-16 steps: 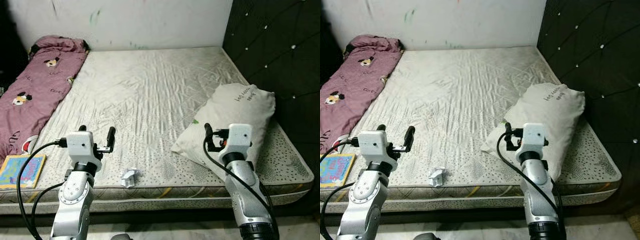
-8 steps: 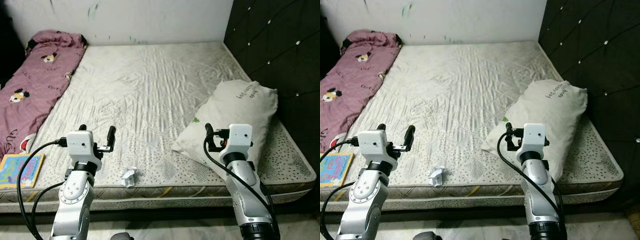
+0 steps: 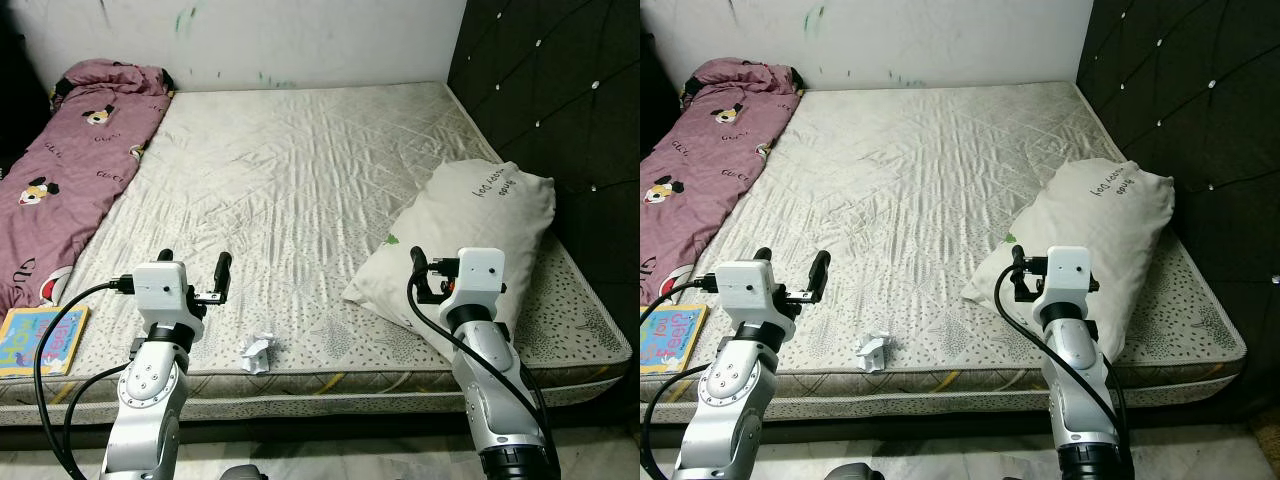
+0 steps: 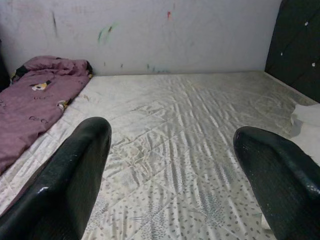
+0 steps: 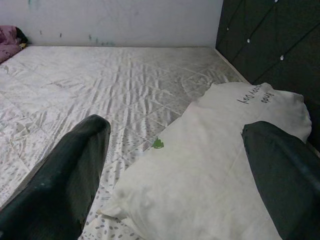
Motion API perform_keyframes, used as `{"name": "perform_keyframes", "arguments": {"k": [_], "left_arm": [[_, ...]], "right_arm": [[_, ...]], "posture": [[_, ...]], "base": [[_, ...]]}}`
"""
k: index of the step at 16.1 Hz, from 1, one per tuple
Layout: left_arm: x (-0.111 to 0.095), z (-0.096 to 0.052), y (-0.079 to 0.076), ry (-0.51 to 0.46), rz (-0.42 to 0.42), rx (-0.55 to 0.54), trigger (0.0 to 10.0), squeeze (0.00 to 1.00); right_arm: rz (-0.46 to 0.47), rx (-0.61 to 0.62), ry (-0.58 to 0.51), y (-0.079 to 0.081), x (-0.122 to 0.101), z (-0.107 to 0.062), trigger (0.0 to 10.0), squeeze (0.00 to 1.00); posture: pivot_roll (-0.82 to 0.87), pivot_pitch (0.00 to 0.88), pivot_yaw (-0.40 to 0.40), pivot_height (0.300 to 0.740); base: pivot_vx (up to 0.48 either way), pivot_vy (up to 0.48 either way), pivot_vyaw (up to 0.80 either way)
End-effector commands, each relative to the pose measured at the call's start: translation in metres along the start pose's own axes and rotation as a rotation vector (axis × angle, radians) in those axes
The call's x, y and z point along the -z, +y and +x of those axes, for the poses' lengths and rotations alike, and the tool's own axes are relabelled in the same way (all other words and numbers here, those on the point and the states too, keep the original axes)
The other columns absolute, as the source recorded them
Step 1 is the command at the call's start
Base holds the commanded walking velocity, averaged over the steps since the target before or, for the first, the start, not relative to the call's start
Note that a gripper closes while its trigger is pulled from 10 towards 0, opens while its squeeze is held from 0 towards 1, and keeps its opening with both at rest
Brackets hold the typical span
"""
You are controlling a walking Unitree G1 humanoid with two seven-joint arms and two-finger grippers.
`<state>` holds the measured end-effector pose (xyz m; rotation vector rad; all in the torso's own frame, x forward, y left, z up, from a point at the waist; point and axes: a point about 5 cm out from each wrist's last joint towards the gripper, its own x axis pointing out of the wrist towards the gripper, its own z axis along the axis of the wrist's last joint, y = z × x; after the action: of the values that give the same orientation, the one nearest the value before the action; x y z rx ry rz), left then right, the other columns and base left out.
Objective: Clean up the room
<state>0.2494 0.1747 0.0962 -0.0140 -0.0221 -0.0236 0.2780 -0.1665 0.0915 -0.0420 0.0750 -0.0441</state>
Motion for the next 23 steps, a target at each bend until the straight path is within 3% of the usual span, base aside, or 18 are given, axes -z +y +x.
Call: {"name": "perform_keyframes", "arguments": {"k": [1,2,4,17,23], "left_arm": [[-0.001,0.001,0.000,-0.004,-0.006,0.009,10.0,0.00],[0.000,0.008,-0.006,0.000,-0.047,0.043,10.0,0.00],[0.000,0.009,-0.007,0.001,-0.056,0.042,10.0,0.00],[0.001,0.022,-0.008,-0.010,-0.068,0.042,10.0,0.00],[0.000,0.027,-0.008,-0.018,-0.065,0.040,10.0,0.00]], "right_arm": [[0.007,-0.005,-0.006,0.003,-0.004,0.000,10.0,0.00],[0.049,0.005,-0.009,0.004,-0.002,0.005,10.0,0.00],[0.047,0.006,-0.007,0.003,-0.002,0.005,10.0,0.00],[0.035,0.008,-0.005,0.002,-0.001,0.018,10.0,0.00],[0.037,0.023,0.011,0.001,0.000,0.023,10.0,0.00]], "posture": [[0.00,0.000,0.000,0.740],[0.05,0.000,0.023,0.740],[0.05,0.000,0.019,0.740],[0.05,0.000,0.009,0.740],[0.05,0.000,0.012,0.740]], "base": [[0.000,0.000,0.00],[0.000,0.000,0.00],[0.000,0.000,0.00],[0.000,0.000,0.00],[0.000,0.000,-0.67]]}}
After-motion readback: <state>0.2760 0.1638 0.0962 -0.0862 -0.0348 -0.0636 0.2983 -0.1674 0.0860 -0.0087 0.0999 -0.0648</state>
